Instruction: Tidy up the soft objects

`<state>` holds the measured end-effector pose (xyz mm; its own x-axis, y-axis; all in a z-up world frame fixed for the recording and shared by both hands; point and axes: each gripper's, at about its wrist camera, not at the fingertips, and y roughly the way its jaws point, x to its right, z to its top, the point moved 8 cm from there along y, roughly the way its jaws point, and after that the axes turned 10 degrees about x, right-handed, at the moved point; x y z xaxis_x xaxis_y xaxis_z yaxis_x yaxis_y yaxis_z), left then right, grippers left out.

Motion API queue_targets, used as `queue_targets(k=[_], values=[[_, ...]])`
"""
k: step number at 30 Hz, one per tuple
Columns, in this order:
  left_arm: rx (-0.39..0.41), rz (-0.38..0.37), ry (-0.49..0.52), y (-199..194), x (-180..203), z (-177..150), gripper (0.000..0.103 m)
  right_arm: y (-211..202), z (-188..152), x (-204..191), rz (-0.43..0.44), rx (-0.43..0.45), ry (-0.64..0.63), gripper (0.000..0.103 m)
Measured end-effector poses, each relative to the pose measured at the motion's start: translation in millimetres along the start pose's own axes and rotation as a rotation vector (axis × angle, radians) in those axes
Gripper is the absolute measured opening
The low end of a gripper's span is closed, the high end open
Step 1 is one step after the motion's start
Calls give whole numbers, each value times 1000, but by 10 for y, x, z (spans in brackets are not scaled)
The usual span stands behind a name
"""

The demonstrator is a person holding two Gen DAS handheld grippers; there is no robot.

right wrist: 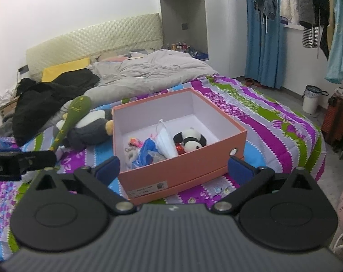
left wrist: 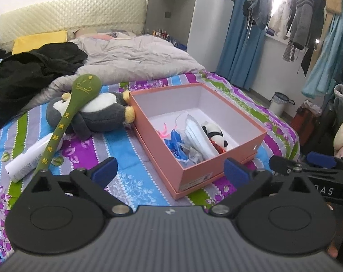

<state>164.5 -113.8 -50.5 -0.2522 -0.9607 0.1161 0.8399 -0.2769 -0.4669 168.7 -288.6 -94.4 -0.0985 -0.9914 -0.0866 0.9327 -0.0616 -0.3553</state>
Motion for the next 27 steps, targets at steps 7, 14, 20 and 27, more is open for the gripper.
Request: queue_targets(k=[7, 14, 20, 27], values=[[-19, 15, -2, 10, -4, -26, 102, -9, -10, -13, 8, -2, 5, 103], [-18, 19, 3, 12, 9, -22, 102, -3, -40, -23, 10, -13, 7, 103], [-24, 9, -10, 32, -1, -45, 102, 0, -49, -25, 10, -14, 6, 103], [-24, 11, -9, 46, -2, -52, 102, -2, -60, -24, 11, -17, 6, 103]])
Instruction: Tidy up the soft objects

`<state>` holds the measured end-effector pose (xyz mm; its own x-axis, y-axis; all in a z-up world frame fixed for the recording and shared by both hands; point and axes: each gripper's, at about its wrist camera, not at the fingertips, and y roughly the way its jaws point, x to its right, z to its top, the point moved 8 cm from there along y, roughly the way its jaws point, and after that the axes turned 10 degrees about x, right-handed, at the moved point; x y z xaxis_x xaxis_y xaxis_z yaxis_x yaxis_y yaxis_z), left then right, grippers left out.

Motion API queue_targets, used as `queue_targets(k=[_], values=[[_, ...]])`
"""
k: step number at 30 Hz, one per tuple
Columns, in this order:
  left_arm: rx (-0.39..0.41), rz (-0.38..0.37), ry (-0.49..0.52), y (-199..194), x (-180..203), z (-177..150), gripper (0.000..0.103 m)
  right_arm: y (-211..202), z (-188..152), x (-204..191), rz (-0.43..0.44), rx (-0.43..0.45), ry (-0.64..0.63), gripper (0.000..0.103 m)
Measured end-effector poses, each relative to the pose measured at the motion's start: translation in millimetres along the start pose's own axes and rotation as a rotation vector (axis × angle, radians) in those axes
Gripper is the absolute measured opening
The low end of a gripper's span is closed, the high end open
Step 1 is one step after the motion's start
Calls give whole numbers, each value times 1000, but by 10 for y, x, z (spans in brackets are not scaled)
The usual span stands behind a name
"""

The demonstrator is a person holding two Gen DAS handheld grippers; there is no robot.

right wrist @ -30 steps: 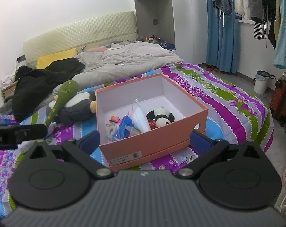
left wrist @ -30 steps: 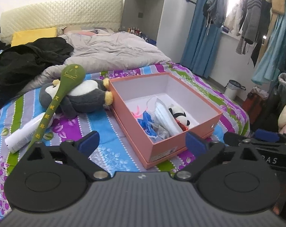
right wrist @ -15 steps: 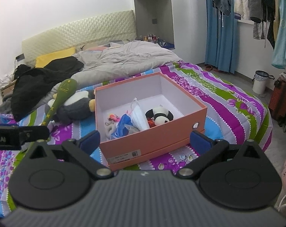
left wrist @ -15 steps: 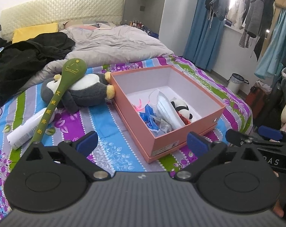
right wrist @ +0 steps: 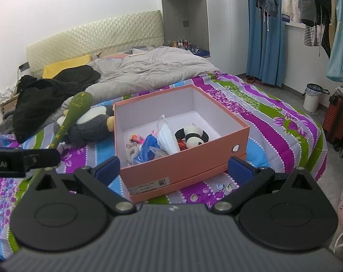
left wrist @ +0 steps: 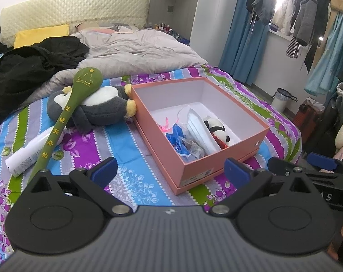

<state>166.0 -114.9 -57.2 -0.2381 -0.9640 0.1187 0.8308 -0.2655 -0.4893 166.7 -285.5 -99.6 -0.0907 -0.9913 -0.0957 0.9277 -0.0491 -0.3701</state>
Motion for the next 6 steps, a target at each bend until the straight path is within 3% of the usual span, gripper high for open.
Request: queue_targets(k=[6], values=[[5, -2, 3, -15, 10, 6, 102, 5, 0, 4, 5, 4, 1, 103]])
